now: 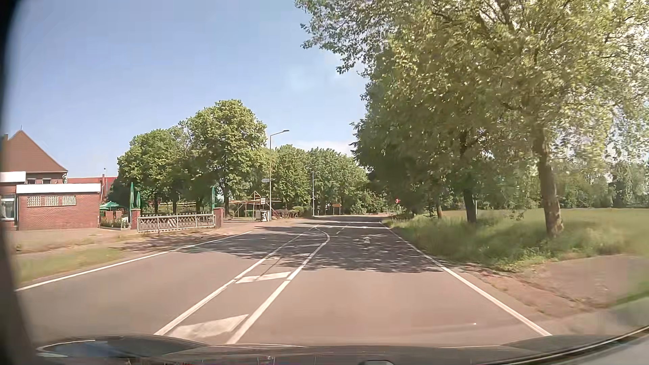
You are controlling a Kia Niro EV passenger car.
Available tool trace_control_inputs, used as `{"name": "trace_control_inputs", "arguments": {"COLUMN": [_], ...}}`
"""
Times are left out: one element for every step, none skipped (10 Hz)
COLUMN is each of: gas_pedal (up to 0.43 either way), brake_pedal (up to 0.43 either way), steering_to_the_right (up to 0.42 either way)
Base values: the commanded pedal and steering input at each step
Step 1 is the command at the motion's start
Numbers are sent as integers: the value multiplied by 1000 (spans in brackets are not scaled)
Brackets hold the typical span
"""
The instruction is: Follow the waypoints while adhering to traffic rules and regulations
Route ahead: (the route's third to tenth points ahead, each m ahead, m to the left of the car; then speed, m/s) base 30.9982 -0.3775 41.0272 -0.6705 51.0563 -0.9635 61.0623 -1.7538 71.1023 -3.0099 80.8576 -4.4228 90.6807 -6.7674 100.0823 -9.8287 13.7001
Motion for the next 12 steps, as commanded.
{"name": "trace_control_inputs", "arguments": {"gas_pedal": [138, 138, 138, 138, 138, 138, 138, 138, 138, 138, 130, 130], "brake_pedal": [0, 0, 0, 0, 0, 0, 0, 0, 0, 0, 0, 0], "steering_to_the_right": [4, 6, 7, 7, 7, 7, 6, 6, 6, 6, 6, 7]}}
